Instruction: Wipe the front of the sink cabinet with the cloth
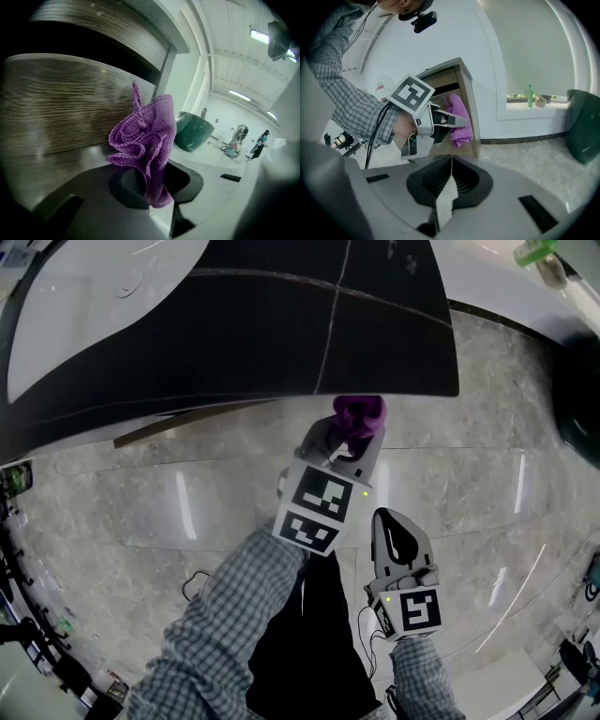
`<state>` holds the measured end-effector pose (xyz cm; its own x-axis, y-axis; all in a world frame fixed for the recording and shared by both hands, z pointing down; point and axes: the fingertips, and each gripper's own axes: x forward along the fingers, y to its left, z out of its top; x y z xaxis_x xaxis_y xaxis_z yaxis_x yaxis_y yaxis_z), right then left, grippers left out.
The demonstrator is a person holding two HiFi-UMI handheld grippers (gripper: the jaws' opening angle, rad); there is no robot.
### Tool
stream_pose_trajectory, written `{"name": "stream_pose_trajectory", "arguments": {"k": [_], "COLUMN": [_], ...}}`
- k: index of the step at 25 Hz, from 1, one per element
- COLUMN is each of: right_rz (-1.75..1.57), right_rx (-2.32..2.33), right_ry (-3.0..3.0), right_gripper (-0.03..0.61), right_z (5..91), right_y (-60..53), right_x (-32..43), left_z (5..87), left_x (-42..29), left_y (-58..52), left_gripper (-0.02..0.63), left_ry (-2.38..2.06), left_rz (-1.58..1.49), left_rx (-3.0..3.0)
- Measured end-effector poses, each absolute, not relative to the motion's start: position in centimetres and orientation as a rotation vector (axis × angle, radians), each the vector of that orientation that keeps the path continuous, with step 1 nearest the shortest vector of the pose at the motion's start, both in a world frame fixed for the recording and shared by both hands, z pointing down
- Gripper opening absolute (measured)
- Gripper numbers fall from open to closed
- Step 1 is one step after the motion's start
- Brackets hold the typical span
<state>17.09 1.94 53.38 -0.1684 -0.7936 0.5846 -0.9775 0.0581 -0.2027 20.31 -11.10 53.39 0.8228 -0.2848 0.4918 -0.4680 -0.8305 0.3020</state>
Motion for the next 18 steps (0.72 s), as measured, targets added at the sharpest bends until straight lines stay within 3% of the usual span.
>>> {"name": "stream_pose_trajectory", "arguments": {"k": [6,18], "right_rz": [0.831,0.816], "right_rx": [1.83,1.766], "right_ry": [-1.985,-2.049], "right_gripper": [0.018,0.018], "right_z": [53.4,53.0], "right_y": [2.7,1.0], "right_x": [18.7,16.7], "left_z": [54.1,56.7], "left_x": [22.7,14.7], "left_y": [-9.8,-14.5], "left_gripper": [0.069,0.069], "left_ry": [-0.477,-0.789], "left_rz": [0.654,0.637], "left_rx": [2.626,2.442]}}
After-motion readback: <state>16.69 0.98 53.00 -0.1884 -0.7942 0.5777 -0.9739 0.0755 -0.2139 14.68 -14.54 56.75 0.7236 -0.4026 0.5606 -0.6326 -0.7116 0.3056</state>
